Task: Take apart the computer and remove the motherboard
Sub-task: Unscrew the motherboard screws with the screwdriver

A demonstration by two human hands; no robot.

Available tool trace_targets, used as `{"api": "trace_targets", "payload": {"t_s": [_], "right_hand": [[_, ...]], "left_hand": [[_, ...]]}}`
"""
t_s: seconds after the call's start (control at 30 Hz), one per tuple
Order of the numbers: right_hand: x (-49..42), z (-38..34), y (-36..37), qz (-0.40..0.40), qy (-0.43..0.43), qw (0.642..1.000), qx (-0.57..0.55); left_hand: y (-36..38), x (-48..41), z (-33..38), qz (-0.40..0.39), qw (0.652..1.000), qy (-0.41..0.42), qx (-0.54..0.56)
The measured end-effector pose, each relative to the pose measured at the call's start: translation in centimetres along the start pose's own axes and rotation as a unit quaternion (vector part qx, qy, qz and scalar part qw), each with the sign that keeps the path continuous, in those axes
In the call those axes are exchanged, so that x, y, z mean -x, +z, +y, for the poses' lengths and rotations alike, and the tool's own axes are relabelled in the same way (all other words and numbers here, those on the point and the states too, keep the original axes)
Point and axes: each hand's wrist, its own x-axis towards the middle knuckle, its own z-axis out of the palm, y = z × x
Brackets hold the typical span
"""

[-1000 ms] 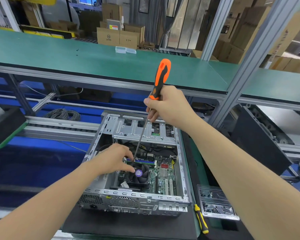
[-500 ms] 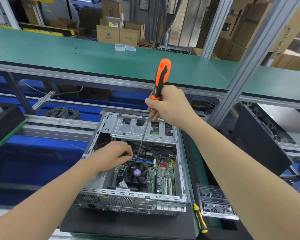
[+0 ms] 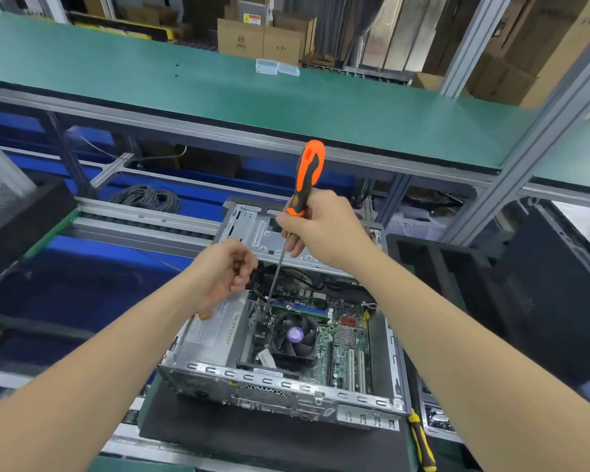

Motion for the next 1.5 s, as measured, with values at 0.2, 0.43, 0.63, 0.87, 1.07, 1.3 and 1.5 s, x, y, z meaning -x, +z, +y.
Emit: {"api": "trace_targets", "payload": {"t_s": [0.2,0.43,0.63,0.87,1.07,1.3,1.5], "right_hand": [[-1.3,2.0,3.0,-0.034,0.005,0.999,-0.005],[-2.2,3.9,5.0,-0.043,-0.008,0.997,-0.058],[-2.5,5.7,6.7,-0.063,0.001,0.993,-0.099],[-2.6,7.4,7.5,-0.103,-0.007,0.986,-0.134],[-1.9,8.1,8.1,-0.12,-0.026,0.981,-0.153],[-1.1,8.4,8.0,-0.118,-0.019,0.981,-0.152],[-1.1,8.0,8.1,-0.113,-0.021,0.98,-0.16]], "left_hand": [[-1.1,-0.1,-0.8,-0.065,0.949,0.147,-0.27],[-1.3,-1.3,-2.2,-0.042,0.887,0.253,-0.383],[-1.8,-1.9,-2.1,-0.071,0.881,0.254,-0.393],[-1.8,-1.8,-2.0,-0.065,0.874,0.257,-0.407],[-1.8,-2.1,-2.3,-0.089,0.879,0.237,-0.405],[-1.8,-2.0,-2.2,-0.111,0.872,0.236,-0.415],[-1.5,-1.5,-1.8,-0.119,0.882,0.233,-0.392]]}}
